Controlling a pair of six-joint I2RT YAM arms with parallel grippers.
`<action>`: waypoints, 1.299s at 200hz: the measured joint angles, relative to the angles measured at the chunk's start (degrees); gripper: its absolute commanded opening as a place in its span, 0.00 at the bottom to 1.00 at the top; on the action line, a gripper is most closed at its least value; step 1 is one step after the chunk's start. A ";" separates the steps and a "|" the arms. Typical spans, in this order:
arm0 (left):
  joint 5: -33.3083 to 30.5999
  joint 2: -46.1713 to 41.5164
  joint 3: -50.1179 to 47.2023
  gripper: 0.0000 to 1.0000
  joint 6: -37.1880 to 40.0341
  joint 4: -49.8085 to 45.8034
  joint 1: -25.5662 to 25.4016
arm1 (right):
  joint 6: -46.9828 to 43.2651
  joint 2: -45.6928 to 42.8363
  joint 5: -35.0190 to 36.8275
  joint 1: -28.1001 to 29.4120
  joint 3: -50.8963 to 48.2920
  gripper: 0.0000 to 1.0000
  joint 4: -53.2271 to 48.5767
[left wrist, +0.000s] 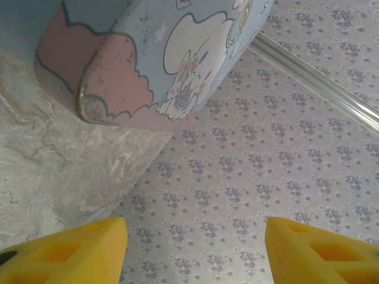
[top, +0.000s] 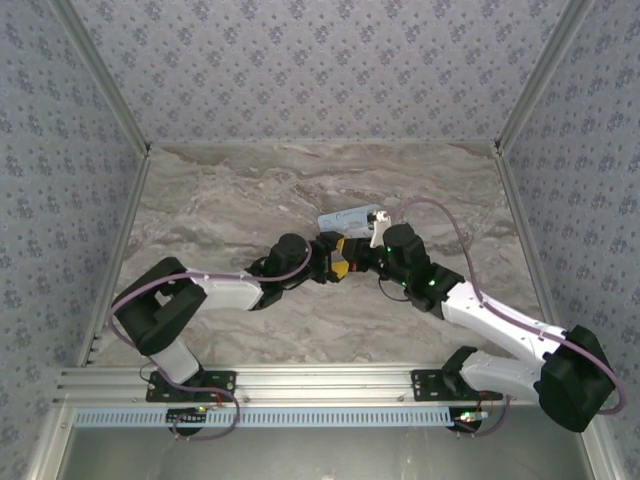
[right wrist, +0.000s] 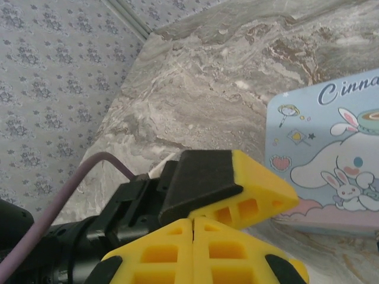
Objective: Unlock a padlock with a key
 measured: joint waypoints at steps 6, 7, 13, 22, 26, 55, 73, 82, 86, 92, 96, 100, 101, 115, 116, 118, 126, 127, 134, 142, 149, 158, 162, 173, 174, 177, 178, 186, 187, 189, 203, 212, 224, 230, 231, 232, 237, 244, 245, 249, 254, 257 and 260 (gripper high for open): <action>-0.17 0.00 -0.24 0.61 0.00 0.28 0.00 | 0.24 0.00 0.04 0.04 -0.35 0.00 0.15; -0.20 0.00 -0.26 0.61 -0.02 0.31 0.00 | 0.28 0.00 0.04 0.07 -0.44 0.00 0.20; -0.44 0.00 -0.59 0.60 -0.02 0.63 0.00 | 0.52 0.00 0.09 0.20 -0.79 0.00 0.28; -0.90 0.00 -1.14 0.60 -0.02 1.22 0.00 | 0.70 -0.02 0.42 0.26 -1.33 0.00 0.37; -1.07 0.00 -1.42 0.60 -0.02 1.49 0.00 | 0.85 -0.04 0.48 0.28 -1.57 0.00 0.37; -1.84 0.00 -2.80 0.59 -0.02 2.25 0.00 | 1.84 -0.22 1.16 0.42 -3.56 0.00 0.79; -2.01 0.00 -2.84 0.60 -0.02 2.80 0.00 | 2.49 -0.22 1.44 0.52 -4.26 0.00 1.07; -2.14 0.00 -2.84 0.60 -0.02 3.04 -0.04 | 2.80 -0.20 1.55 0.63 -4.35 0.00 1.27; -2.14 0.00 -2.84 0.60 -0.02 3.08 -0.04 | 2.82 -0.20 1.55 0.68 -4.35 0.00 1.40; -2.14 0.00 -2.84 0.60 -0.02 3.08 -0.04 | 2.91 -0.20 1.60 0.81 -4.35 0.00 1.66; -2.14 0.00 -2.84 0.60 -0.02 3.08 -0.04 | 3.06 -0.20 1.64 0.90 -4.35 0.00 1.81; -2.14 0.00 -2.84 0.60 -0.02 3.08 -0.04 | 3.10 -0.20 1.77 0.90 -4.35 0.00 1.95; -2.14 0.00 -2.84 0.60 -0.02 3.08 -0.04 | 3.10 -0.20 1.77 0.92 -4.35 0.00 1.97; -2.14 0.00 -2.84 0.60 -0.02 3.10 -0.04 | 3.28 -0.09 1.95 1.14 -4.35 0.00 2.45; -2.14 0.00 -2.84 0.60 -0.02 3.10 -0.04 | 3.28 -0.07 1.97 1.16 -4.35 0.00 2.51; -2.14 0.00 -2.84 0.60 -0.02 3.10 -0.04 | 3.28 -0.02 1.99 1.16 -4.35 0.00 2.56; -2.14 0.00 -2.84 0.60 -0.02 3.13 -0.04 | 3.32 0.24 2.01 1.22 -4.35 0.00 2.91; -2.14 0.00 -2.84 0.60 -0.02 3.13 -0.04 | 3.34 0.28 1.99 1.25 -4.35 0.00 2.95; -2.14 0.00 -2.84 0.60 -0.02 3.15 -0.04 | 3.48 0.59 1.99 1.27 -4.35 0.00 3.21; -2.14 0.00 -2.84 0.60 -0.02 3.15 -0.04 | 3.54 1.09 2.01 1.42 -4.35 0.00 3.52; -2.14 0.00 -2.84 0.60 -0.02 3.19 -0.04 | 3.67 1.53 2.01 1.55 -4.35 0.00 3.72; -2.12 0.00 -2.84 0.60 -0.02 3.34 -0.04 | 3.69 2.16 2.01 1.84 -4.35 0.00 3.89; -2.14 0.00 -2.84 0.60 -0.02 3.39 -0.04 | 3.69 2.36 2.01 1.95 -4.35 0.00 3.93; -2.12 0.00 -2.86 0.60 -0.02 3.80 -0.04 | 3.69 2.93 2.01 2.32 -4.35 0.00 4.11; -2.12 0.00 -2.86 0.60 -0.02 3.82 -0.04 | 3.69 2.95 2.01 2.32 -4.35 0.00 4.15; -2.12 0.00 -2.86 0.60 -0.02 3.93 -0.04 | 3.69 3.10 2.01 2.40 -4.35 0.00 4.24; -2.12 0.00 -2.86 0.60 -0.02 3.98 -0.04 | 3.69 3.13 2.01 2.43 -4.35 0.00 4.24; -2.12 0.00 -2.86 0.60 -0.02 4.28 -0.04 | 3.69 3.41 2.01 2.62 -4.35 0.00 4.46; -2.12 0.00 -2.86 0.60 -0.02 4.28 -0.04 | 3.72 3.43 2.01 2.64 -4.35 0.00 4.46; -2.12 0.00 -2.86 0.60 -0.02 4.37 -0.04 | 3.72 3.50 2.01 2.67 -4.35 0.00 4.55; -2.12 0.00 -2.86 0.54 -0.11 4.70 -0.04 | 3.72 3.78 2.01 2.89 -4.35 0.00 4.76; -2.14 0.00 -2.89 0.51 -0.17 4.87 -0.04 | 3.72 3.87 2.03 2.95 -4.35 0.00 4.76; -2.12 0.00 -2.91 0.49 -0.22 5.14 -0.04 | 3.72 3.87 2.19 3.08 -4.35 0.00 4.79; -2.12 0.00 -2.91 0.49 -0.22 5.27 -0.04 | 3.72 3.87 2.29 3.15 -4.35 0.00 4.74; -2.12 0.00 -2.91 0.48 -0.22 5.27 -0.04 | 3.72 3.87 2.32 3.17 -4.35 0.00 4.72; -2.12 0.00 -2.91 0.48 -0.22 5.29 -0.04 | 3.72 3.87 2.36 3.19 -4.35 0.00 4.72; -2.12 0.00 -2.91 0.48 -0.22 5.33 -0.04 | 3.72 3.87 2.40 3.30 -4.35 0.00 4.70; -2.14 0.00 -2.91 0.47 -0.22 5.35 -0.04 | 3.72 3.87 2.45 3.34 -4.35 0.00 4.68; -2.12 0.00 -2.93 0.47 -0.22 5.35 -0.04 | 3.72 3.87 2.45 3.37 -4.35 0.00 4.68; -2.12 0.00 -2.97 0.47 -0.22 5.38 -0.04 | 3.72 3.82 2.51 3.45 -4.35 0.00 4.66; -2.12 0.00 -3.04 0.45 -0.22 5.44 -0.04 | 3.72 3.80 2.62 3.52 -4.35 0.00 4.61; -2.14 0.00 -3.13 0.44 -0.22 5.49 -0.04 | 3.72 3.76 2.62 3.52 -4.35 0.00 4.59; -2.12 0.00 -3.17 0.44 -0.22 5.51 -0.04 | 3.72 3.72 2.64 3.52 -4.35 0.00 4.57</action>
